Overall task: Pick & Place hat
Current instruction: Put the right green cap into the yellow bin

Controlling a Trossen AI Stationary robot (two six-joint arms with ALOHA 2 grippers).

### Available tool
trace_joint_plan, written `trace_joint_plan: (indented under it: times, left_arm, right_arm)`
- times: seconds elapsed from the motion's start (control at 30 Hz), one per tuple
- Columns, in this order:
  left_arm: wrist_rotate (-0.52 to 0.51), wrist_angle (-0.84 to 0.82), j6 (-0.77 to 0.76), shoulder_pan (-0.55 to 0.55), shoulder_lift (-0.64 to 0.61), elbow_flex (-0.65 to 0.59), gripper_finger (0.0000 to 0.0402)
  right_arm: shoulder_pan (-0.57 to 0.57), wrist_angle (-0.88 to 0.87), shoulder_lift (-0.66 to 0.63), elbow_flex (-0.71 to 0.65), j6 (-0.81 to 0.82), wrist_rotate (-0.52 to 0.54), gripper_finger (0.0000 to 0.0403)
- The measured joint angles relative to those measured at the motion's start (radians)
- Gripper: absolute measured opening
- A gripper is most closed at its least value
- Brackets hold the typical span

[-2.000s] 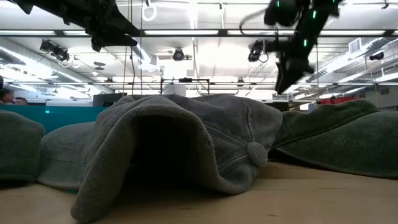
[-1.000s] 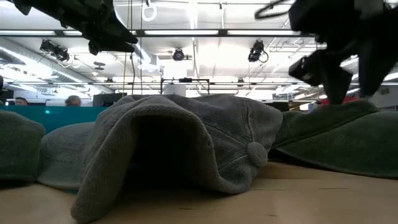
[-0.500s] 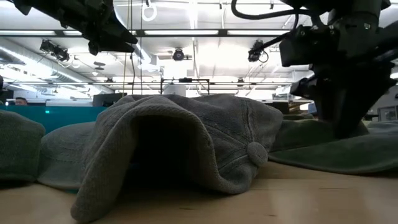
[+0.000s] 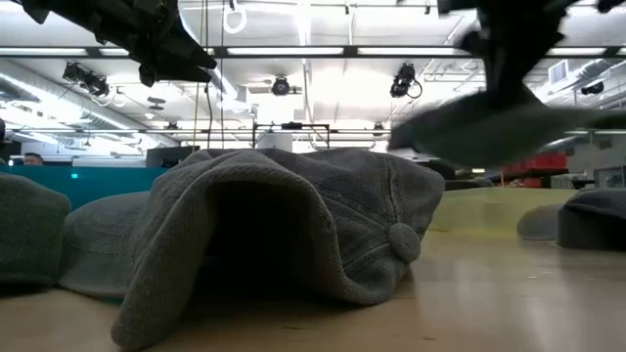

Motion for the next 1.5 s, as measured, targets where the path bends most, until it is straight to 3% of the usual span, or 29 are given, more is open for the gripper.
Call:
trace_joint_plan:
  times: [0.2,0.5,0.6,0.83,0.97,1.27,1.5]
  left_arm:
    - [0.0,0.001,-0.002,0.0,0.0,0.0,0.0202]
    - [0.0,0.001,-0.001,0.0,0.0,0.001,0.0202]
    - [0.0,0.001,0.001,0.0,0.0,0.001,0.0202]
    - [0.0,0.001,0.001,0.0,0.0,0.001,0.0202]
    - [0.0,0.001,0.001,0.0,0.0,0.001,0.0202]
    - [0.0,0.001,0.001,0.0,0.0,0.001,0.0202]
    - [-0.001,0.001,0.0,0.0,0.0,0.001,0.0202]
  right_arm:
    - [-0.028,-0.252,-0.068,0.083,-0.015,0.422,0.0012]
    - [-0.199,-0.322,-0.238,-0.076,0.056,0.609,0.0008]
    - [-0.271,-0.245,-0.281,-0.189,-0.041,0.625,0.0008]
    - [-0.42,0.207,-0.3,-0.398,-0.42,0.602,0.0007]
    - [-0.507,0.42,-0.3,-0.514,-0.632,0.504,0.0007]
    - [-0.631,0.513,-0.3,-0.635,-0.654,0.326,0.0017]
    - [-0.644,0.606,-0.3,-0.64,-0.676,0.362,0.0078]
